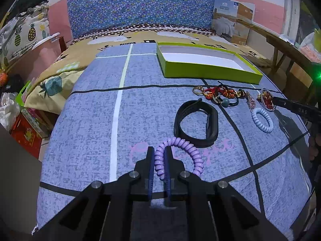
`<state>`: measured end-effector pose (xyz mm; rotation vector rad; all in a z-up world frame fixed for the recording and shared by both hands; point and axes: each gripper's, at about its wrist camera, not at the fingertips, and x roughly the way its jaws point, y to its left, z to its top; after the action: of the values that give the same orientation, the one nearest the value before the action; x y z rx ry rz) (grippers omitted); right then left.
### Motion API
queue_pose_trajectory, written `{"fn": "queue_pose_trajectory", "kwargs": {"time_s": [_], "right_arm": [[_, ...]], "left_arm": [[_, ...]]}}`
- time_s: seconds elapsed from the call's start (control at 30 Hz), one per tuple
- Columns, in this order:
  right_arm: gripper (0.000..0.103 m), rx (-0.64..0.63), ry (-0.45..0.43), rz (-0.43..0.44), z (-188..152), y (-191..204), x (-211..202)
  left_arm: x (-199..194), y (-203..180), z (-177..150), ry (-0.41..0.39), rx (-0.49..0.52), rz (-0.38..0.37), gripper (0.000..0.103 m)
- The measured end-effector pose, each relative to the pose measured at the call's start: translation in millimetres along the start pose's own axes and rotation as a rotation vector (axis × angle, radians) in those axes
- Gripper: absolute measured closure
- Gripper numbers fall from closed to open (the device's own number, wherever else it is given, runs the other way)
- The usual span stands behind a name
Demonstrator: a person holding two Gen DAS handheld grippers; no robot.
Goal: Organize jewelry
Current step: 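Carry the lilac hair tie and silver necklace with both tools into the green box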
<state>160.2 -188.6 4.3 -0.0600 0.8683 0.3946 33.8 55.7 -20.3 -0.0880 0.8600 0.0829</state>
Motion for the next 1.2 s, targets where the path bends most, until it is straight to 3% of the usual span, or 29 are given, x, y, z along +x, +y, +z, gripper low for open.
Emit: {"fn": "queue_pose_trajectory", "kwargs": {"time_s": [0.7, 0.93, 1.2], "right_arm": [[0.101, -0.003, -0.118, 0.067, 1.7, 15.7, -47.7], [0.101, 0.001, -0.146, 0.098, 17.2, 15.5, -50.5], [0.101, 0.01, -0.149, 0.111, 46.3, 7.4, -35.4]], "left_arm": [[-27.4, -10.6, 11.7, -0.11, 0.012, -0.088, 0.093], [-22.7, -27.0, 34.8, -0.138, 0.058, -0.115, 0.093], [-1.3, -40.4, 84.0, -0.175, 0.101, -0.121, 0.093]]}}
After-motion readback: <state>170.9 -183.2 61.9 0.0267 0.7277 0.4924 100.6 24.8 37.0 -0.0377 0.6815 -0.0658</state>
